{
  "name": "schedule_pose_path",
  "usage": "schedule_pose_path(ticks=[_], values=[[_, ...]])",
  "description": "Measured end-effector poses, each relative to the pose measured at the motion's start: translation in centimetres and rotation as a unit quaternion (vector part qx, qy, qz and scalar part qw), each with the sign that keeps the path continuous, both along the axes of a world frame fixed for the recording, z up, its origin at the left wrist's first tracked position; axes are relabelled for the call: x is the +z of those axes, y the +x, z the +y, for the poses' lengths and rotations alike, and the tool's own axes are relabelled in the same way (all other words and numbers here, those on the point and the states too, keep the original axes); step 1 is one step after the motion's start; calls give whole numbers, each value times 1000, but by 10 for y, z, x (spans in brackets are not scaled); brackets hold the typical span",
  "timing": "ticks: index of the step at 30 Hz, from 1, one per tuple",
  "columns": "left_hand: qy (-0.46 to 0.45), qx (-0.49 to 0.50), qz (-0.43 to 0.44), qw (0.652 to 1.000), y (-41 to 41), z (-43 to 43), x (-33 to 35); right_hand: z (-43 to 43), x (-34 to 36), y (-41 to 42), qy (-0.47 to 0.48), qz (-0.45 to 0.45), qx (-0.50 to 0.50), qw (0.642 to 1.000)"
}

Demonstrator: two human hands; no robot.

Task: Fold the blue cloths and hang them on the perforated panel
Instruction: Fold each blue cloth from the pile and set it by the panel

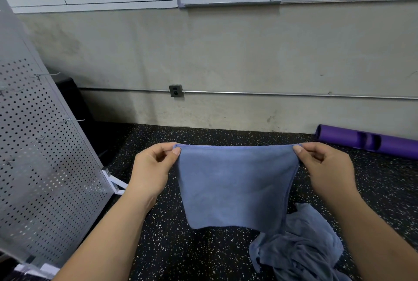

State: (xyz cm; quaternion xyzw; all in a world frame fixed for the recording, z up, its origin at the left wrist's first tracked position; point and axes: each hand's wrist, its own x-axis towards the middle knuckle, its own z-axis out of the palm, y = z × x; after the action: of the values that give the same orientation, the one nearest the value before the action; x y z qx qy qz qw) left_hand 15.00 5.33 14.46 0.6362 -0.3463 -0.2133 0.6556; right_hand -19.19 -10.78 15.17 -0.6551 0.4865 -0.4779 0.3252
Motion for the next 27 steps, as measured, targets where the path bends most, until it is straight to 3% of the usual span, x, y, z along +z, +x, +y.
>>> schedule_pose_path(ticks=[15, 18, 20, 24, 27], values=[[-31, 24, -9, 999, -1, 0, 3, -5, -8, 1, 20, -15, 30, 999], [-37, 34, -7, 999, -1, 0, 4, 1, 0, 3, 115, -134, 124, 976], [-40, 42, -6, 998, 0, 1, 6, 0, 4, 1, 143, -184, 133, 963], [-35, 39, -12, 999, -6, 2, 7, -1, 2, -4, 43, -20, 61, 997], [-33, 34, -20, 999, -7, 1, 6, 10, 7, 2, 122, -61, 179, 974]])
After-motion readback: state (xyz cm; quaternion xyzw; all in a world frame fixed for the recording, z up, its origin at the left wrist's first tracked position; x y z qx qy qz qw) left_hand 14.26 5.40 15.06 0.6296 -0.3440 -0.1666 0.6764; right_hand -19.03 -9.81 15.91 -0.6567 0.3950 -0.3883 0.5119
